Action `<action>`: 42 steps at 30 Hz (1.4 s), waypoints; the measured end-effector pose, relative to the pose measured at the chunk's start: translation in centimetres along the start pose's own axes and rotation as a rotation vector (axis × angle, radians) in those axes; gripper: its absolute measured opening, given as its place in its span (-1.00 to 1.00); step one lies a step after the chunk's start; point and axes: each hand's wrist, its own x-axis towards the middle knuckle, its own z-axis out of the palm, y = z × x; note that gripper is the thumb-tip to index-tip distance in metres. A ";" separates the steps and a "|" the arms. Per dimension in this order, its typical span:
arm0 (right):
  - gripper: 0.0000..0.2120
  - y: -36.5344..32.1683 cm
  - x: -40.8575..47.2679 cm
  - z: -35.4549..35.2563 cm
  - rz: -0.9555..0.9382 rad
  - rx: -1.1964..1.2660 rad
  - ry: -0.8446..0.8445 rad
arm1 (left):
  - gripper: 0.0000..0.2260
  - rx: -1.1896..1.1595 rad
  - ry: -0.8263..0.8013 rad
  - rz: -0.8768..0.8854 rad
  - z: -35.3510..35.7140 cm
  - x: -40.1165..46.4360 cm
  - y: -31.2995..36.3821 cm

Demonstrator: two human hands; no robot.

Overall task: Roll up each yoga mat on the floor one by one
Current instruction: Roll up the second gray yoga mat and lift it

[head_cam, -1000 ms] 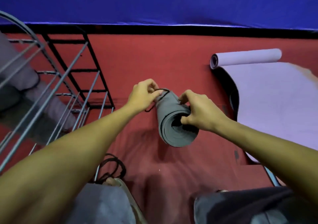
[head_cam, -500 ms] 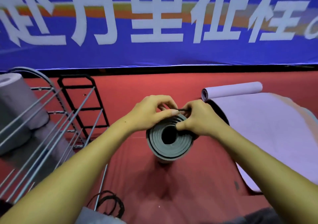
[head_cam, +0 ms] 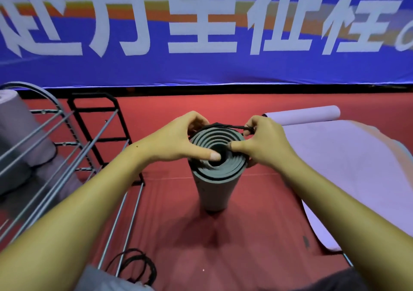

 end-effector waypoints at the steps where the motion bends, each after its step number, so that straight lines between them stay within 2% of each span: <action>1: -0.55 0.0 0.0 -0.1 -0.017 0.005 0.011 | -0.19 0.005 -0.049 0.008 0.0 -0.2 -0.2; 4: -0.53 0.1 0.1 -0.5 -0.041 0.067 0.003 | 0.07 0.039 -0.133 0.072 0.6 0.0 -0.8; 6: -0.51 0.4 0.5 -0.6 -0.045 0.090 0.005 | 0.12 0.061 -0.131 0.105 0.9 0.2 -1.0; 10: -0.53 1.1 1.0 -0.7 -0.085 0.049 0.016 | 0.03 0.093 -0.034 0.139 1.1 0.6 -0.9; 12: -0.54 1.2 0.9 -1.0 -0.075 0.130 -0.004 | -0.02 0.076 -0.009 0.143 1.2 0.8 -1.0; 15: -0.57 1.2 0.5 -1.4 -0.025 0.343 -0.089 | -0.03 0.070 0.046 0.128 1.0 1.0 -1.7; 19: -0.58 1.0 -0.9 -1.2 -0.102 0.417 -0.257 | -0.02 0.101 0.233 0.069 0.6 1.6 -2.2; 23: -0.70 1.0 -1.3 -0.5 -0.130 0.528 -0.242 | -0.09 0.094 0.447 0.034 1.2 2.4 -2.7; 26: -0.65 1.5 -0.5 0.4 -0.089 0.657 -0.202 | -0.25 0.128 0.535 0.061 1.9 2.7 -3.6; 28: -0.62 2.3 0.0 1.0 -0.059 0.695 -0.169 | -0.35 0.151 0.579 0.103 2.8 2.8 -4.3; 32: -0.70 2.9 0.0 1.5 -0.063 0.684 -0.153 | -0.44 0.191 0.642 0.193 4.4 2.8 -5.0; 34: -0.74 3.1 0.0 1.7 -0.026 0.719 -0.179 | -0.47 0.136 0.679 0.193 4.9 2.8 -5.0; 37: -0.80 3.8 0.2 1.7 0.014 0.780 -0.219 | -0.42 0.022 0.706 0.166 5.0 2.8 -4.9; 42: -0.84 5.3 0.9 1.4 0.030 0.827 -0.230 | -0.43 0.037 0.682 0.167 5.2 2.6 -4.8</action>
